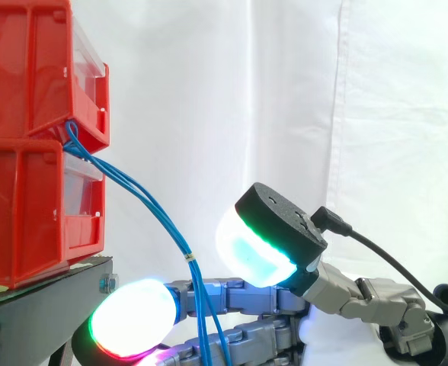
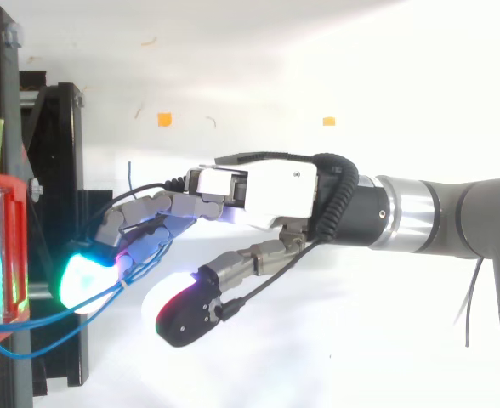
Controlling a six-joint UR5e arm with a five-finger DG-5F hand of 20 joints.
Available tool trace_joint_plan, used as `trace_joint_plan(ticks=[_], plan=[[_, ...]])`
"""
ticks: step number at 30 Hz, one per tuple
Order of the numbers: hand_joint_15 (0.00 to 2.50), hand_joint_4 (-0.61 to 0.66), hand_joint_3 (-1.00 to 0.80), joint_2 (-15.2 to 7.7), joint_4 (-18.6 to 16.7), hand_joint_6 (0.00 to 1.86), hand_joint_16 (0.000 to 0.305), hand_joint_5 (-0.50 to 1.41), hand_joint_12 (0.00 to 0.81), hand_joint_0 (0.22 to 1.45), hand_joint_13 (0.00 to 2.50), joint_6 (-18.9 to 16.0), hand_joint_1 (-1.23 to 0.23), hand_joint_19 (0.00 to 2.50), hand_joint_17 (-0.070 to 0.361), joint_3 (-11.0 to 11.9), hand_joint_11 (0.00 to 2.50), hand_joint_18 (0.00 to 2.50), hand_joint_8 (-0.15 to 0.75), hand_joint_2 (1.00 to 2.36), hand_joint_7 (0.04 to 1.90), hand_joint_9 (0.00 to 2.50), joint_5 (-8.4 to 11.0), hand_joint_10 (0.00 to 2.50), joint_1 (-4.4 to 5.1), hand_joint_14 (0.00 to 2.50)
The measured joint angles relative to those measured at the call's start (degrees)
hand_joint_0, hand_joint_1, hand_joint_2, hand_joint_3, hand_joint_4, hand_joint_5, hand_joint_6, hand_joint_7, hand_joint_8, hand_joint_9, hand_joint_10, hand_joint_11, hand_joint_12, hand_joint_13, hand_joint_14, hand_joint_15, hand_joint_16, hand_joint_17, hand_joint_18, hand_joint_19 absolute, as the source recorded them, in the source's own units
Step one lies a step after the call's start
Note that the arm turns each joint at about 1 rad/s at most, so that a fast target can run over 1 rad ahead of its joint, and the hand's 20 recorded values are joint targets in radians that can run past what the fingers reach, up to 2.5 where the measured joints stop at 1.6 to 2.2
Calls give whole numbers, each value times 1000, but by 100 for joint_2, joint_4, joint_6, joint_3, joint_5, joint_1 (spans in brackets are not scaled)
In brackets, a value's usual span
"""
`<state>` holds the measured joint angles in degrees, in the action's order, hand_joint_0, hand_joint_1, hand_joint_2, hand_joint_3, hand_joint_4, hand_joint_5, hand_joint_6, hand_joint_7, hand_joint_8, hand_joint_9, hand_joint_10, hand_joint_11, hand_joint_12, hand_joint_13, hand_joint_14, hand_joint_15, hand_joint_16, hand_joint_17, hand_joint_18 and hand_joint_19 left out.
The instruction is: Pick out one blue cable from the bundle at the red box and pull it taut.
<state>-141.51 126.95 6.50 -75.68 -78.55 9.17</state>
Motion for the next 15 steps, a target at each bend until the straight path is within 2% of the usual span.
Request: trace_joint_plan(ticks=[6, 15], plan=[[155, 207, -434, 3, 31, 503, 35, -144, 316, 590, 581, -185, -538, 252, 79, 0, 281, 385, 288, 1005, 994, 750, -106, 9, -45, 6], [158, 196, -419, 3, 72, 503, 35, -137, 314, 597, 586, -279, -544, 244, 78, 85, 290, 389, 292, 1007, 1048, 755, -186, 9, -49, 6]])
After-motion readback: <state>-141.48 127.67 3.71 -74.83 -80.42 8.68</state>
